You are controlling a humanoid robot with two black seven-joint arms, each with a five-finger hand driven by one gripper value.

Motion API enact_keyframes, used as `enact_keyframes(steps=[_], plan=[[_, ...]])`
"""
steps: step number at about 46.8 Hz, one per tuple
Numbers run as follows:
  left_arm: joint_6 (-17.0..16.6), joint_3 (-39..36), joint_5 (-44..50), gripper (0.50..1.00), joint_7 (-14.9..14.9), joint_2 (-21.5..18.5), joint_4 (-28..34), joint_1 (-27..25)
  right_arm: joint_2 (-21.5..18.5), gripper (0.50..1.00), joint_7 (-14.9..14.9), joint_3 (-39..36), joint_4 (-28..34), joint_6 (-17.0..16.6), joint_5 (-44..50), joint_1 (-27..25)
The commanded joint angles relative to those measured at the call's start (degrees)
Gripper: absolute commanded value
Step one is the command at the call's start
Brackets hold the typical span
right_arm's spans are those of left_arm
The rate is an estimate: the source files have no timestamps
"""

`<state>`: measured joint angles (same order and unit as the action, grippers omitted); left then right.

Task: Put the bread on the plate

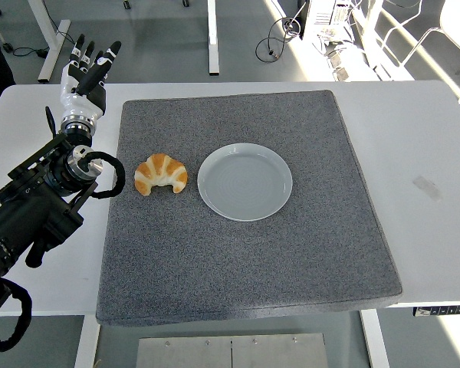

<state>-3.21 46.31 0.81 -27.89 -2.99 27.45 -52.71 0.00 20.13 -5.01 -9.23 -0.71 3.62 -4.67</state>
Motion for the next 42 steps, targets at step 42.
enact_keyframes(steps=[42], plan=[[3.4,-21.6,-2.0,0.977,8.1,-18.9,16.8,-4.8,0.0,1.0,0.1,0.0,0.0,0.0,0.0,0.0]])
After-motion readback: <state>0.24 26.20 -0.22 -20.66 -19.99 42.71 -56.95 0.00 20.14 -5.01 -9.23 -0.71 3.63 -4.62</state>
